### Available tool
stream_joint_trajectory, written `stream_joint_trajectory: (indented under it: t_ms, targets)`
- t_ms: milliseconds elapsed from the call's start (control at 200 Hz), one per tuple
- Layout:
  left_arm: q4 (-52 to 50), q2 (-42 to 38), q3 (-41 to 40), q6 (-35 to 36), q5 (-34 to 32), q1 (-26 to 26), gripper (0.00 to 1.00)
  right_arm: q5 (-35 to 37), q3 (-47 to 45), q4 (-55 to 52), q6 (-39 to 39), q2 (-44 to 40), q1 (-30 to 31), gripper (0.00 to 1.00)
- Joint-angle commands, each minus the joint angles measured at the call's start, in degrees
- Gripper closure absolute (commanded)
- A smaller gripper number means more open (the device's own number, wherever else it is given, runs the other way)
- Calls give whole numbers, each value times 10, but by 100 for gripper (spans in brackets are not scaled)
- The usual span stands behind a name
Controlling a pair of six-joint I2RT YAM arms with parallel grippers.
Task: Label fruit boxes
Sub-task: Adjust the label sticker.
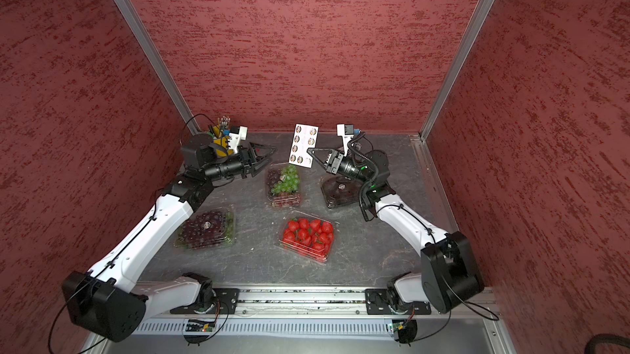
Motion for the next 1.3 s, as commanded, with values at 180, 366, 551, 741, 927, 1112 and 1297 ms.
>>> stream_joint_trajectory:
  t_ms: [180, 366, 551, 741, 927, 1112, 1297]
  targets:
    - [131, 43, 32, -35, 58, -35, 40, -16, 29, 139, 104, 24, -2, 100]
    - [178, 66, 44, -52, 77, -59, 49, -18, 27, 152, 114, 23, -2, 100]
    - [188, 77, 51, -47, 89, -77, 71, -15, 16, 149, 110, 17, -2, 100]
    - [186, 74, 50, -45, 85, -78, 87, -16, 12, 148, 108, 14, -3, 100]
    - [187, 73, 49, -46, 79, -78, 100, -18, 7, 137, 100, 8, -2, 100]
    - [195, 70, 49, -49, 66, -76, 100, -30, 0, 130, 93, 0, -2, 73]
    - [227, 74, 43, -72, 59, -62, 100, -42, -15, 132, 90, -6, -2, 72]
